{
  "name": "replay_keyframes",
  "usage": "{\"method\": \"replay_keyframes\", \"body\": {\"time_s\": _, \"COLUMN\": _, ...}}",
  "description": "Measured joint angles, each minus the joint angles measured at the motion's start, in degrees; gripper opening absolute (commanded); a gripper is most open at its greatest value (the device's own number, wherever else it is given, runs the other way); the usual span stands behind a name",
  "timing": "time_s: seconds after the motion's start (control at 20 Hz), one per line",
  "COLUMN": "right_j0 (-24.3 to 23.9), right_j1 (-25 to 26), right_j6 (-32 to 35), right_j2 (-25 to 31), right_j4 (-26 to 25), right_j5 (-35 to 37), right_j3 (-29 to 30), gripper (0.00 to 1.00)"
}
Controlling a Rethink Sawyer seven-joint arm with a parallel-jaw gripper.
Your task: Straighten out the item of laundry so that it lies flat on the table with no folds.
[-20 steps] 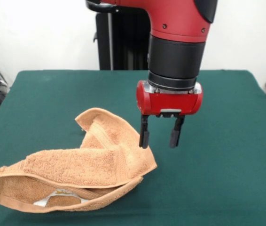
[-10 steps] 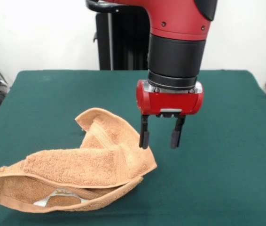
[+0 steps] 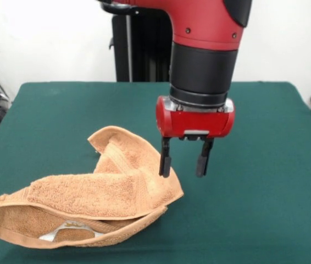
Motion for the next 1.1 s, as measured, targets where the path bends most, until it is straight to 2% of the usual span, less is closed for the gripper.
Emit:
{"method": "replay_keyframes", "body": {"time_s": 0.6, "right_j0": 0.0, "right_j1": 4.7, "right_j6": 0.0, "right_j2": -0.2, "right_j4": 0.0, "right_j5": 0.0, "right_j3": -1.0, "gripper": 1.00}}
{"method": "replay_keyframes", "body": {"time_s": 1.1, "right_j0": 0.0, "right_j1": 5.9, "right_j6": 0.0, "right_j2": -0.7, "right_j4": 0.0, "right_j5": 0.0, "right_j3": -1.1, "gripper": 1.00}}
